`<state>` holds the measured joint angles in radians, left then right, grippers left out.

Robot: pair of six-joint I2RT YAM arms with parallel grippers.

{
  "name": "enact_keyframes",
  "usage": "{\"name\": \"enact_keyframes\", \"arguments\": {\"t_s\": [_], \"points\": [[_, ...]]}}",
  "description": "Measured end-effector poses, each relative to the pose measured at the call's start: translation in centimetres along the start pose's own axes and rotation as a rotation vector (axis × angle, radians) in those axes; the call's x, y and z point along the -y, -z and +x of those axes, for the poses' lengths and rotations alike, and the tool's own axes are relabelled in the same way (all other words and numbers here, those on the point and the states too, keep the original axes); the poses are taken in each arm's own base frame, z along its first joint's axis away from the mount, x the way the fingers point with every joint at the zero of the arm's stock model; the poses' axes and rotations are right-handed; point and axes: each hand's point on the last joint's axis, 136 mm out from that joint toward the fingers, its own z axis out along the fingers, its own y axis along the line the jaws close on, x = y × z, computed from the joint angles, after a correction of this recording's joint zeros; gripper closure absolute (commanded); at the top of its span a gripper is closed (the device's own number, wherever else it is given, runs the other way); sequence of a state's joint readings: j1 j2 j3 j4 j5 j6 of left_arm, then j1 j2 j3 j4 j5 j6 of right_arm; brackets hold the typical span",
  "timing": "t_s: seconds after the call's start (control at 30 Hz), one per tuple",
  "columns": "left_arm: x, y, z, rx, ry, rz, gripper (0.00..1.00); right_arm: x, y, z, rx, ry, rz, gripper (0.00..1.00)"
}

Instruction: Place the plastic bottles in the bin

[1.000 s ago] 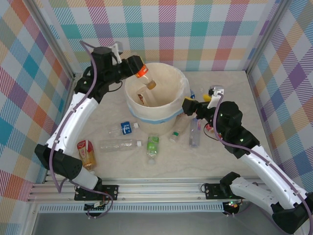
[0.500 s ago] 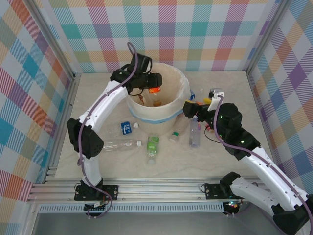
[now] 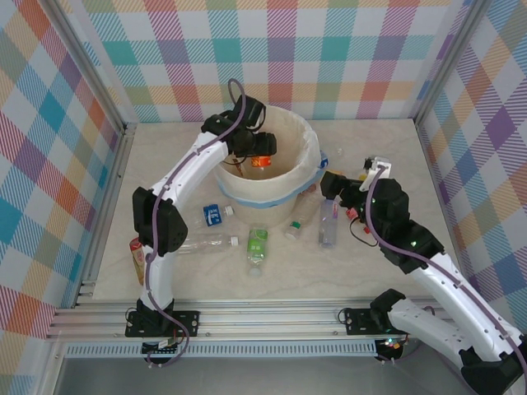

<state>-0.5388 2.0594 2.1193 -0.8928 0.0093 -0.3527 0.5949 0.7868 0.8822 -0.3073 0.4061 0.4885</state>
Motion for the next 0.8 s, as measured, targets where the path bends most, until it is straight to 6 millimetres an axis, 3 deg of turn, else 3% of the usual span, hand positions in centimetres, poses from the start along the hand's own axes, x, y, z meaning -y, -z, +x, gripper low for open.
{"name": "enact_keyframes", "arguments": {"t_s": [0.2,0.43,0.63,0.8], "points": [[2.0,2.0,-0.1,-0.002,0.025,0.1,0.13,1.8,0.5,1.3,-0.022,-0.026,0.043,0.0],[4.5,7.4,-1.1,0.047,0.028,0.243,0.0,4.2,0.1,4.1,-0.111,-0.043,0.134,0.0],[6.8,12.0,-1.8,0.1,0.009,0.385,0.0,6.2,-0.6,8.0,-0.21,-0.064,0.206,0.0],[7.0,15.5,-1.7,0.161,-0.003,0.436,0.0,7.5,-0.9,10.7,-0.275,-0.071,0.255,0.0]]}}
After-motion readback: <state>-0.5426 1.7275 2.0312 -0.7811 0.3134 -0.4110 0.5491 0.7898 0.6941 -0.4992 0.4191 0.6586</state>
